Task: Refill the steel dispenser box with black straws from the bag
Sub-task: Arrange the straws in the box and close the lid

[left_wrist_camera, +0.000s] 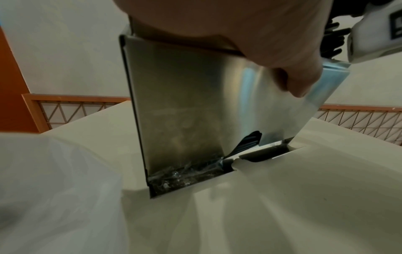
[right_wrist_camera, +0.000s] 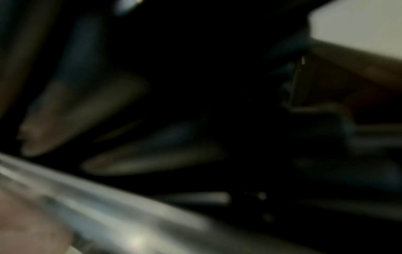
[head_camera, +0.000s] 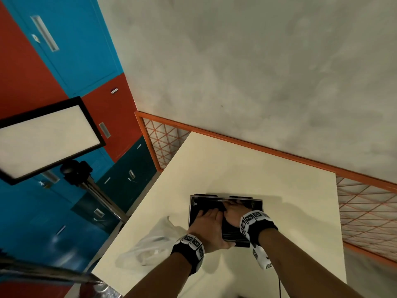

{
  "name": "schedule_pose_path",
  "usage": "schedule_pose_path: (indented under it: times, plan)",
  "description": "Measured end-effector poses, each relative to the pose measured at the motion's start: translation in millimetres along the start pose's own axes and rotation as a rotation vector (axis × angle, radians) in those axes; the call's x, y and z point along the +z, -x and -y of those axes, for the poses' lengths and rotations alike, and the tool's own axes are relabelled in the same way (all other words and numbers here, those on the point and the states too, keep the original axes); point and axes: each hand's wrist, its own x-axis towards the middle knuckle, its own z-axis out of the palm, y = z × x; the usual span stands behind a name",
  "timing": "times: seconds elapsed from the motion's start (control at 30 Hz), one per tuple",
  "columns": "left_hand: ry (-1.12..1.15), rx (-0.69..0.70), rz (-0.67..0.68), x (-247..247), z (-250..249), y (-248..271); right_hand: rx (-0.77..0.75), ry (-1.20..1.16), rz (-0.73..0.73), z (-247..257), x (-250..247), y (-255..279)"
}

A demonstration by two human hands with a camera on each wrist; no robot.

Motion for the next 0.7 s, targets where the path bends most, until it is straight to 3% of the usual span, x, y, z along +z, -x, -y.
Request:
schedule_pose_path:
  times: [0.7]
  plan:
    - [-0.013, 0.0, 0.004, -0.5, -2.5, 3.8, 0.028, 0.005, 0.009, 0.2, -1.6, 7.6]
